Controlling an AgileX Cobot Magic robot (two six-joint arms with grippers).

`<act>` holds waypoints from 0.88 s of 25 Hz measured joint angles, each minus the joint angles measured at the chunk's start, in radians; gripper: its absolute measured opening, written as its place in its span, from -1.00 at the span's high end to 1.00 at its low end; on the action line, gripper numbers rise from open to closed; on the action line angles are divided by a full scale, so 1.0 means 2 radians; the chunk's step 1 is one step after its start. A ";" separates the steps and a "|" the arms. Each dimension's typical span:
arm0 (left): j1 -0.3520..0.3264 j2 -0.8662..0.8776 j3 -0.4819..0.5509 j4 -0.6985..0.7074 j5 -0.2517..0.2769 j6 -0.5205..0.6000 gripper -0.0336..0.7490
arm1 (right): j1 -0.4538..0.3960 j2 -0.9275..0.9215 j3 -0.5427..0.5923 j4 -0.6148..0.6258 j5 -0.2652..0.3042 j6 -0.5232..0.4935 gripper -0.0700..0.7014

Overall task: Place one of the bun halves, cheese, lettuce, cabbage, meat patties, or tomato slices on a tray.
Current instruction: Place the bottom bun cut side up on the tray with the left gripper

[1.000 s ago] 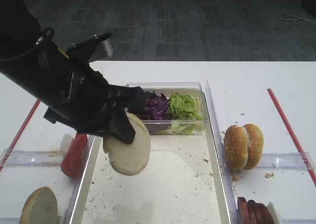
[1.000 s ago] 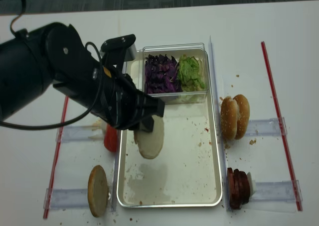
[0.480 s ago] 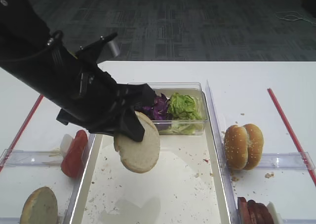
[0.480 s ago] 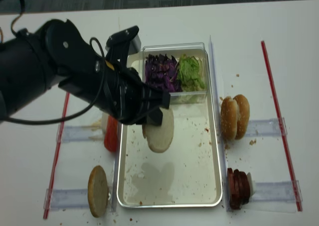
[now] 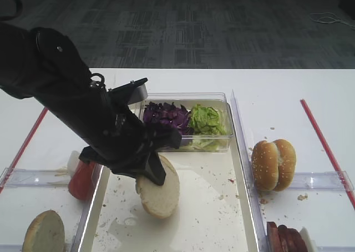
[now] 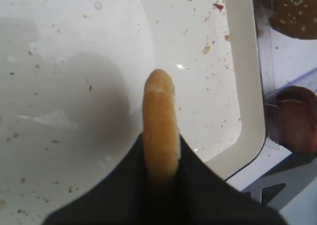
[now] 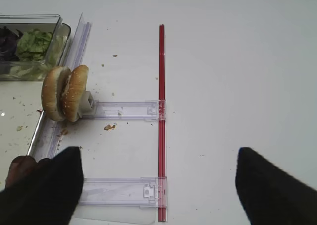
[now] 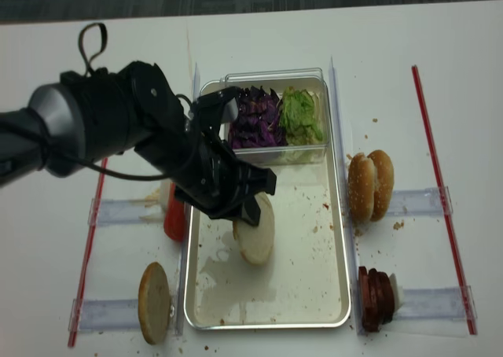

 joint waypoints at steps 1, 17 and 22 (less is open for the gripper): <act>0.000 0.003 0.000 0.000 -0.003 0.002 0.70 | 0.000 0.000 0.000 0.000 0.000 0.000 -0.87; 0.015 0.009 0.000 0.002 -0.016 0.008 0.70 | 0.000 0.000 0.000 0.000 0.000 0.000 -0.87; 0.015 0.011 0.000 0.002 -0.016 0.010 0.70 | 0.000 0.000 0.000 0.000 0.000 0.000 -0.87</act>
